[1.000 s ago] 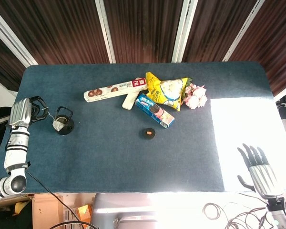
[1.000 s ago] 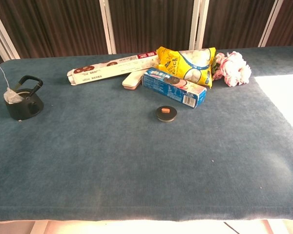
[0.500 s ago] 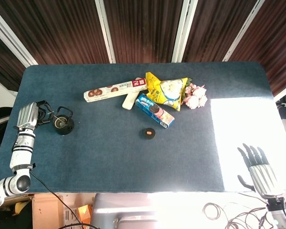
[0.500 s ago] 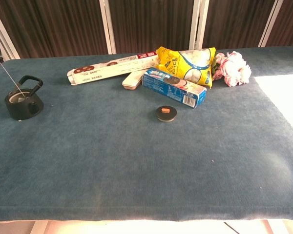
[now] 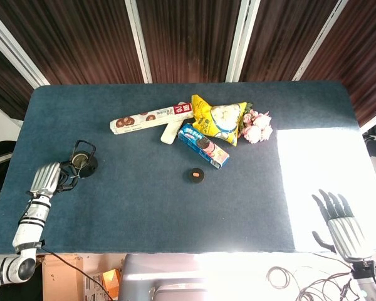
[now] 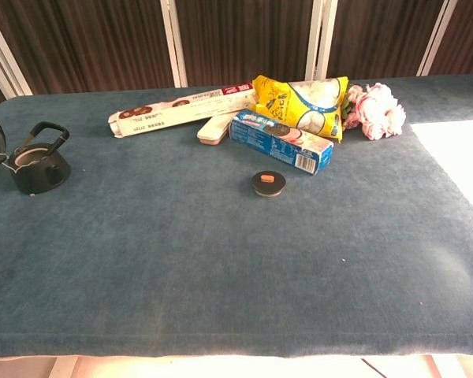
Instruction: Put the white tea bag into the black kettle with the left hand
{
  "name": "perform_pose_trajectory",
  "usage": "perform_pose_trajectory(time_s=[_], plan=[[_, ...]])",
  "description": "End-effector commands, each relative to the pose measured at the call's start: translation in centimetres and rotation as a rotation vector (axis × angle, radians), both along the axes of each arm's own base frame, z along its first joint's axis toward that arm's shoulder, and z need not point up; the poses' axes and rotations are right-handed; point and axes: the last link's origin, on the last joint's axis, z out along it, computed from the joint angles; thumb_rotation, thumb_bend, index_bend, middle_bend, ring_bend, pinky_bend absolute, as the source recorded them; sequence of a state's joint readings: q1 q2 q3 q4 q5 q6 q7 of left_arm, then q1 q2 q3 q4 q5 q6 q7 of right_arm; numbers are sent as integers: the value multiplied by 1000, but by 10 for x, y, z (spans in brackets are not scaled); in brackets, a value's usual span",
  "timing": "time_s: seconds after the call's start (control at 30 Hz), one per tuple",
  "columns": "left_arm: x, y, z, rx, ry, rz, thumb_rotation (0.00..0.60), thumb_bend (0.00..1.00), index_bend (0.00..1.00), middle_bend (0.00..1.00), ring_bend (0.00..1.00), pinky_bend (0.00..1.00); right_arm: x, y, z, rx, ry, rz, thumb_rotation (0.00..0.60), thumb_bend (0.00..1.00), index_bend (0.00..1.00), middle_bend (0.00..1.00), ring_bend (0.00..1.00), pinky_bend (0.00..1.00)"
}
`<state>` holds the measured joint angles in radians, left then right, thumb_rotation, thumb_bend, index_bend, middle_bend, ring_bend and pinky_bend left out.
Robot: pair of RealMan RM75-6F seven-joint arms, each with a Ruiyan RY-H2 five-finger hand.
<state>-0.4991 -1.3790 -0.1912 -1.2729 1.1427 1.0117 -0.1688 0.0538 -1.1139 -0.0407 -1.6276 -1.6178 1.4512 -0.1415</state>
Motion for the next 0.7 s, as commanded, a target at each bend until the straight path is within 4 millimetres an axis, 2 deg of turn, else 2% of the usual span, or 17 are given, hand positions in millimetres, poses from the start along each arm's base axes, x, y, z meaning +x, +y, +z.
perform_pose_trajectory(time_s=[0.03,0.13,0.27,0.33,0.43,0.5,0.53,0.6,0.63,0.67,0.7], plan=[[-8,-14,-7,-38,18,-4,600,454,649,1000,1000,1000,0,0,0,-1,0,-2,600,241,0,0,0,0],[-14,-25,-10,-62,40,-6,600,273,468,1000,1000,1000,0,0,-1,3,3,-1,600,242,0,0,0,0],[-18,-37,-13,-97,32,5,600,84,304,1000,1000,1000,0,0,-1,4,3,-2,600,242,0,0,0,0],[-19,-43,-11,-101,36,3,600,25,250,1000,1000,1000,0,0,-1,4,4,-2,600,242,0,0,0,0],[-18,-54,-5,-92,28,-11,600,0,187,1000,1000,1000,0,0,-2,5,7,-2,600,242,0,0,0,0],[-16,-68,2,-82,5,-31,600,0,161,991,1000,1000,0,0,-3,7,11,-3,600,242,0,0,0,0],[-15,-77,6,-75,-3,-41,600,0,141,956,987,1000,-1,0,-3,8,12,-5,600,241,0,0,0,0],[-13,-103,17,-60,-14,-82,600,0,98,732,825,910,-1,0,-4,9,15,-6,600,241,0,0,0,0],[-13,-117,20,-73,-15,-98,600,0,72,512,601,744,-1,-1,-4,9,18,-7,600,241,0,0,0,0],[-12,-133,26,-74,-15,-124,600,0,52,285,341,525,-1,-1,-5,10,21,-9,600,241,0,0,0,0],[-10,-143,30,-58,-16,-148,600,0,39,138,161,358,-1,-1,-6,11,21,-9,600,242,0,0,0,0]])
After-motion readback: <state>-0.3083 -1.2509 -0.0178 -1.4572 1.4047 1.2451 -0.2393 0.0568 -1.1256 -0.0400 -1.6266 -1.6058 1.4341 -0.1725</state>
